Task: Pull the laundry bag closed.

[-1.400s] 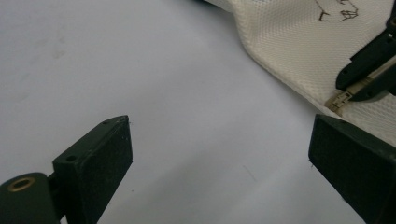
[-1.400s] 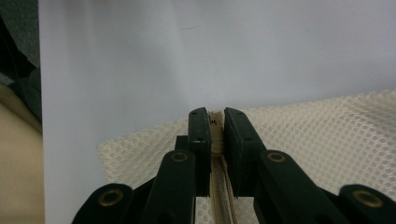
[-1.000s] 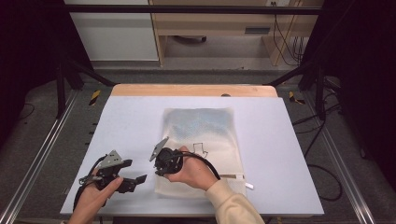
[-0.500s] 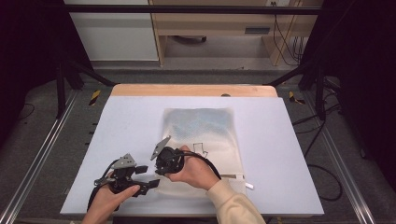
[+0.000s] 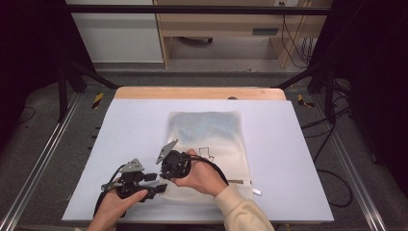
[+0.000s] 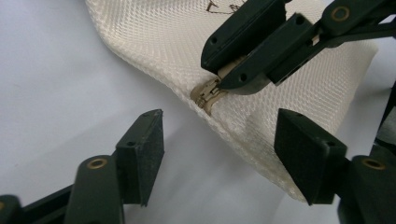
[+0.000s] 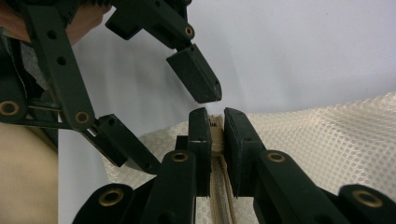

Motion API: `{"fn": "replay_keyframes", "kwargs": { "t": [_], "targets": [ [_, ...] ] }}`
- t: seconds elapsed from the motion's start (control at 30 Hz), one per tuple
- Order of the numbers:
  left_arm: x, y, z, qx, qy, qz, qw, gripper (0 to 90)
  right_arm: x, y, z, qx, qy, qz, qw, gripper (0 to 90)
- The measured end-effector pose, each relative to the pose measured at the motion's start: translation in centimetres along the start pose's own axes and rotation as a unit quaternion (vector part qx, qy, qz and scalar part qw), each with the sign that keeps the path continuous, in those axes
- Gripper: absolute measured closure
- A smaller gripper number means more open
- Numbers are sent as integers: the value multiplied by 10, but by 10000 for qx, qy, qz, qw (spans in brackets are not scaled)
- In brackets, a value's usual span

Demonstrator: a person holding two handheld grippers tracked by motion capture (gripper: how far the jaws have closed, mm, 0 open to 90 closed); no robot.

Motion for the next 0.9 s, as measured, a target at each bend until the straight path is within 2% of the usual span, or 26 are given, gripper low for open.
{"fn": "replay_keyframes", "kwargs": {
  "t": [0.33,0.73,0.9],
  "targets": [
    [5,6,2,-20,-33,-315,9995,467,-1,-4,3,47,-20,-24,10000,816],
    [5,16,3,-128,62,-436,9989,510,-2,-5,4,9,-66,-18,10000,818],
    [4,19,4,-96,-32,-546,9985,530,-1,-6,4,21,-87,-34,10000,818]
  ]
}}
Point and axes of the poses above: each handheld gripper's, and its own axes: y roughly forward along the jaws, z roughly out of its top, x roughly to its right, the point moved 9 cm from there along y, roughly forward along the jaws, and after that the axes turned 3 degrees about -y, right-handed, at the moved point
